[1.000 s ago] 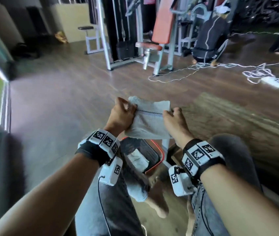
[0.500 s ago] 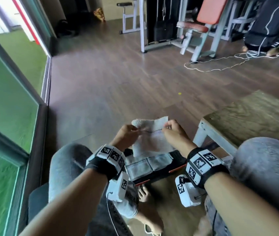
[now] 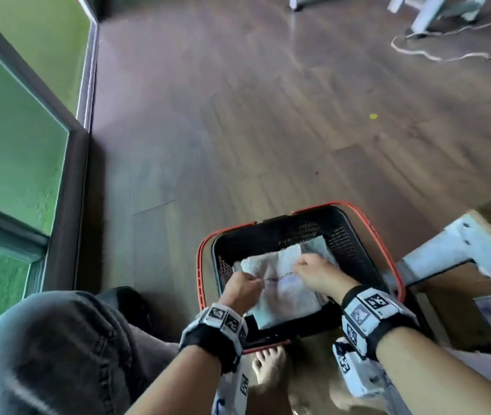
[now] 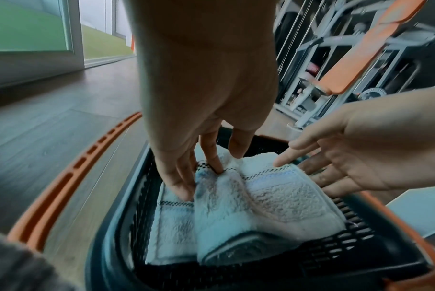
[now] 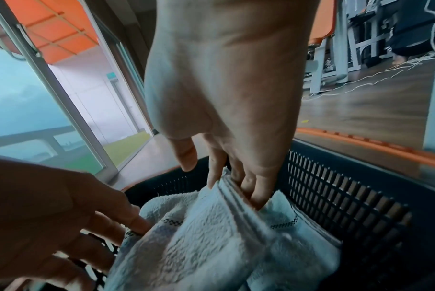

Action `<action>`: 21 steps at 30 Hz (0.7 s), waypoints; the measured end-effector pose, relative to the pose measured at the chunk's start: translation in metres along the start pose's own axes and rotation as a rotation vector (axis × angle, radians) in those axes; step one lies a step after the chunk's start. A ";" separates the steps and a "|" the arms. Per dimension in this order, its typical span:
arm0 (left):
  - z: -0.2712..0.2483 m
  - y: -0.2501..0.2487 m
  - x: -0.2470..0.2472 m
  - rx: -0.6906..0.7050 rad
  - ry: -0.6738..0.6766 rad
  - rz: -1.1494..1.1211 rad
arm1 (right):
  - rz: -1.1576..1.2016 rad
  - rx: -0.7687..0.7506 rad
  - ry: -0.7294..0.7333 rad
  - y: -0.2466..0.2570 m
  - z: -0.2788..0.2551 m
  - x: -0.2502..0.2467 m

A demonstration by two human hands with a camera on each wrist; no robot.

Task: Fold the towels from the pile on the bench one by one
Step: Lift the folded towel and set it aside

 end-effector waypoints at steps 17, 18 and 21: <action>0.102 0.054 0.005 -0.248 -0.008 -0.034 | -0.133 0.142 0.333 -0.014 0.113 0.041; 0.103 0.057 0.008 -0.262 0.005 -0.034 | -0.154 0.154 0.352 -0.016 0.115 0.044; 0.105 0.057 0.007 -0.270 -0.027 -0.014 | -0.192 0.177 0.378 -0.021 0.117 0.051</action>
Point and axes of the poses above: each hand's wrist, its own z-axis towards the middle knuckle, its own x-axis out of the palm, y = z × x, the point moved 9 cm from there along z, towards the middle knuckle, and after that the axes turned 13 degrees about y, right-handed, at the moved point
